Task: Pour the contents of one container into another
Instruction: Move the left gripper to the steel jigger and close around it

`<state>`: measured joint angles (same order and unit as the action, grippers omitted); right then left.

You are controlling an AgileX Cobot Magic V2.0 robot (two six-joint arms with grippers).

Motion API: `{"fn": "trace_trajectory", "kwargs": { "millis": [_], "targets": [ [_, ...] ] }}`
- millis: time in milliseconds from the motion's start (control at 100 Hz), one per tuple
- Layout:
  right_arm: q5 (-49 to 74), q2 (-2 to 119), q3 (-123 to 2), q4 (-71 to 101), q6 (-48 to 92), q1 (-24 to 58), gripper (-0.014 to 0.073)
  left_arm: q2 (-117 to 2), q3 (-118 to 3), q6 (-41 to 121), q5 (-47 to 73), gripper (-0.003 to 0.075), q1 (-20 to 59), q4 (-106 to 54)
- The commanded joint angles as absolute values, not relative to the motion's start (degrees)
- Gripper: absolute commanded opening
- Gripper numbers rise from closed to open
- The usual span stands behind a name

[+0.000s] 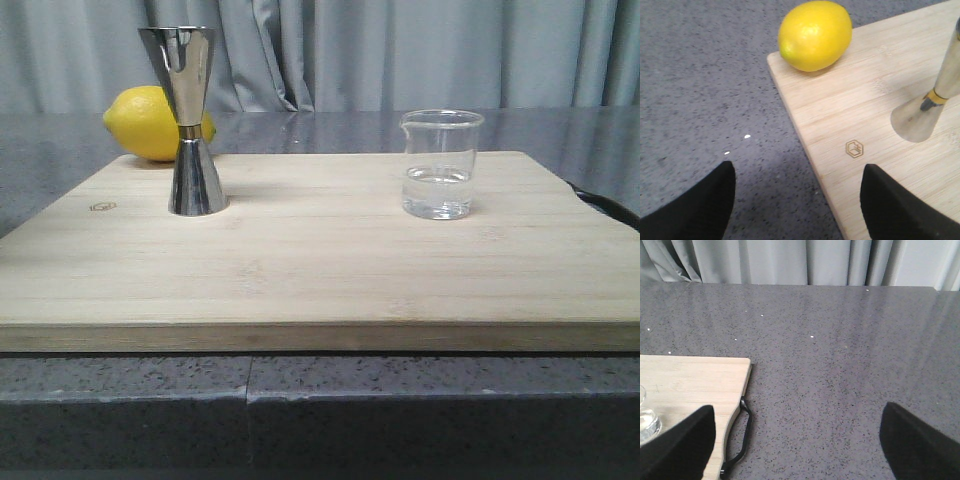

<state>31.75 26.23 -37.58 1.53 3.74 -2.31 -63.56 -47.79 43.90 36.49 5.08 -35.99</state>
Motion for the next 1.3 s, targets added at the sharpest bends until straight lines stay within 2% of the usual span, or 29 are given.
{"fn": "trace_trajectory", "kwargs": {
  "millis": [0,290,420,660,1290],
  "targets": [
    [26.9,27.0,-39.5,1.5,4.4,-2.7,0.0606,-65.6,-50.0,51.5,34.1,0.0481,4.9,-46.1],
    [27.1,27.0,-39.5,1.5,4.4,-2.7,0.0606,-73.3,-50.0,82.5,43.7,0.0481,4.9,-70.5],
    [27.5,27.0,-39.5,1.5,4.4,-2.7,0.0606,-76.3,-50.0,89.0,49.1,0.0481,3.1,-76.3],
    [28.0,27.0,-39.5,1.5,4.4,-2.7,0.0606,-82.3,-50.0,105.3,68.7,0.0481,-2.5,-85.7],
    [28.1,27.0,-39.5,1.5,4.4,-2.7,0.0606,-90.3,-50.0,122.8,69.2,0.0481,5.0,-95.0]
  ]
}}
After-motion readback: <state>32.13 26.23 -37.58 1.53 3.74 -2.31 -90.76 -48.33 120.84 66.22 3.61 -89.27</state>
